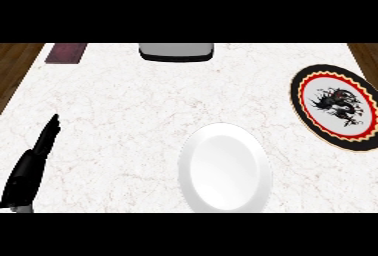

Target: Pick the cupcake from the plate and place it in the plate

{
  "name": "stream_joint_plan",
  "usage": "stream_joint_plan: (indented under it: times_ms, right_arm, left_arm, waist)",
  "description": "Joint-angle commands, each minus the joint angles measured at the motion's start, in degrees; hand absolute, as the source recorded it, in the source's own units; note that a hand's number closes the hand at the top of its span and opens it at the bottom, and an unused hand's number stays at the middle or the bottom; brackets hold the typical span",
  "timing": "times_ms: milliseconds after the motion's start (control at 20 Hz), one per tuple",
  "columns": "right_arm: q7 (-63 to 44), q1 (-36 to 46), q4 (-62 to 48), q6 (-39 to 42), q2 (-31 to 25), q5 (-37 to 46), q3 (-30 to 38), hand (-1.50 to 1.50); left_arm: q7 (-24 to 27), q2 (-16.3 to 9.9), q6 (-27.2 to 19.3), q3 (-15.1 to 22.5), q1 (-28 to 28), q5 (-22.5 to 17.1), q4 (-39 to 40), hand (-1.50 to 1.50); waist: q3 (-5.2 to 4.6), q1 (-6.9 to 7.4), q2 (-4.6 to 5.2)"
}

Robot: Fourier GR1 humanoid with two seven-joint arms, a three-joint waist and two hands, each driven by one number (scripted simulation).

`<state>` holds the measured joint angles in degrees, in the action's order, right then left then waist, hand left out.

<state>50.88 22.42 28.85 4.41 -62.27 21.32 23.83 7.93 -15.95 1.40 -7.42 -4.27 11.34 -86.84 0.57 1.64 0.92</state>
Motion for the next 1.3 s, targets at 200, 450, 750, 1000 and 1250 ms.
stream_joint_plan:
  times_ms: [200,450,750,1000,1250]
  right_arm:
    - [9.5,9.1,-6.8,8.1,-2.2,1.4,-2.1,1.50]
    - [4.2,16.7,-7.3,8.6,1.8,3.5,-5.4,1.50]
    - [-1.6,22.6,-9.1,8.4,8.7,6.6,-9.3,1.50]
    - [-4.8,24.7,-11.0,6.7,12.6,11.3,-13.4,1.50]
    - [-10.2,27.3,-11.6,3.4,20.1,13.1,-15.0,1.50]
  left_arm:
    - [-2.0,2.2,-1.9,1.8,3.6,2.4,2.3,0.00]
    - [-2.0,1.4,-0.8,1.8,0.3,2.3,-1.9,0.00]
    - [1.0,1.1,-0.4,0.0,-0.2,1.7,2.0,0.00]
    - [-1.5,-0.6,2.1,-0.6,-1.5,0.3,-3.4,0.00]
    - [-0.5,0.3,0.9,-1.5,1.0,1.0,1.3,0.00]
  waist:
    - [-0.34,0.63,-0.13]
    - [-0.42,1.00,-0.36]
    - [-0.50,0.47,-0.41]
    - [-0.43,0.93,-0.37]
    - [-0.51,-0.12,-0.49]
